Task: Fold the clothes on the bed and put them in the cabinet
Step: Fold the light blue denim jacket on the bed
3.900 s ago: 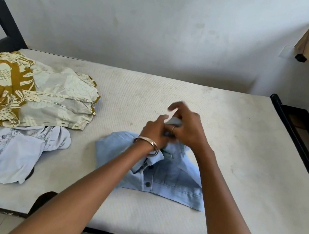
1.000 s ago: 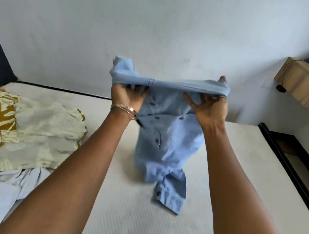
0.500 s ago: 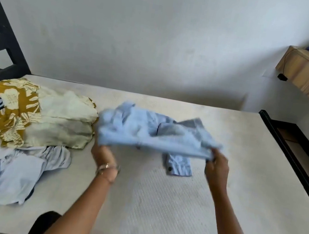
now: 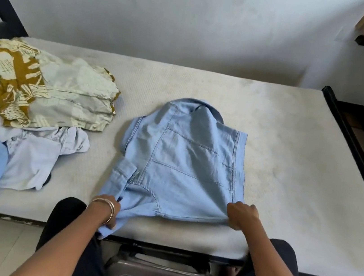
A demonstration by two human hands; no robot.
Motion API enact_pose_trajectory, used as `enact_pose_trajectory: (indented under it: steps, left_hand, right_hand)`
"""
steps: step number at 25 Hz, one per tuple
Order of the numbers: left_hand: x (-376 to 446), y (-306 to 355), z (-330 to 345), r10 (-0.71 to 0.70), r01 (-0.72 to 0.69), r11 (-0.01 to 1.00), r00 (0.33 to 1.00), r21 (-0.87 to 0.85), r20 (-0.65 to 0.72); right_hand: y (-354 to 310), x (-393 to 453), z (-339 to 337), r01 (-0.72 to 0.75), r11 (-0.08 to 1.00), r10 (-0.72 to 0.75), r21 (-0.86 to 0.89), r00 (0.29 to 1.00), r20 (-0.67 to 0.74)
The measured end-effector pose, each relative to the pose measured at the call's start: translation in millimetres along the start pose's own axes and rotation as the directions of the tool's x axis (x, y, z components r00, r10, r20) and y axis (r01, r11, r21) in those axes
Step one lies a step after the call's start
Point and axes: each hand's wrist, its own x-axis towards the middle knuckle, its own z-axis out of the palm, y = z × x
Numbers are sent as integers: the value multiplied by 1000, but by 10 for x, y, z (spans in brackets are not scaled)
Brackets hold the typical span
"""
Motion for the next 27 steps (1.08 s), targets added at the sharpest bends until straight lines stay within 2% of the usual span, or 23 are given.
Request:
enact_pose_trajectory:
  steps: [2, 5, 6, 8, 9, 12, 13, 15, 17, 19, 20, 22, 23, 25, 26, 27]
  left_hand:
    - [-1, 5, -58, 24, -27, 999, 997, 33, 76]
    - [29, 34, -96, 64, -61, 998, 981, -26, 185]
    - [41, 19, -124, 47, -32, 998, 965, -61, 259]
    - [21, -48, -240, 6, 59, 990, 886, -126, 463]
    - [10, -82, -301, 23, 62, 985, 879, -161, 477]
    - [28, -126, -411, 25, 60, 956, 959, -288, 282]
    - [77, -147, -433, 10, 54, 957, 976, -284, 218]
    - [167, -182, -516, 17, -5, 957, 999, -289, 36]
    - [230, -245, -725, -35, -33, 950, 977, -312, -210]
    - [287, -299, -1099, -60, -32, 980, 893, -195, -446]
    - [333, -322, -1337, -40, -29, 994, 810, -109, -585]
    - [423, -334, -1805, 26, -17, 1000, 588, 19, -809]
    - [470, -316, -1989, 24, 9, 999, 478, 32, -878]
    - [613, -221, -2157, -43, 31, 999, 320, -35, -946]
    - [672, -123, -2130, -53, -16, 998, 280, -60, -958]
    - [680, 23, -2037, -61, -70, 994, 289, -84, -955]
  right_hand:
    - [4, 33, 10, 14, 1000, -11, -22, 993, 120]
    - [-31, 75, 88, 14, 997, 7, -77, 964, 264]
    - [-46, 78, 79, 10, 995, 18, -96, 956, 291]
    - [-64, 127, 67, 14, 992, 27, -124, 946, 323]
    - [-70, 166, 68, 16, 991, 29, -132, 944, 329]
    - [-109, 234, 35, 25, 995, 5, -93, 950, 311]
    - [-101, 265, 28, 26, 999, -11, -47, 957, 288]
    - [22, 308, -7, 14, 994, -38, 111, 976, 214]
    - [310, 370, -58, 5, 945, -47, 328, 992, 120]
    - [663, 429, -160, -13, 799, -14, 601, 999, 40]
    - [802, 449, -227, -7, 679, 28, 734, 999, -16]
    - [917, 541, -348, 73, 396, 196, 915, 967, -162]
    - [915, 607, -376, 121, 301, 310, 946, 926, -217]
    - [807, 688, -342, 122, 201, 496, 972, 843, -209]
    - [722, 705, -264, 91, 142, 562, 986, 812, -156]
    - [638, 719, -143, 55, 67, 609, 996, 789, -84]
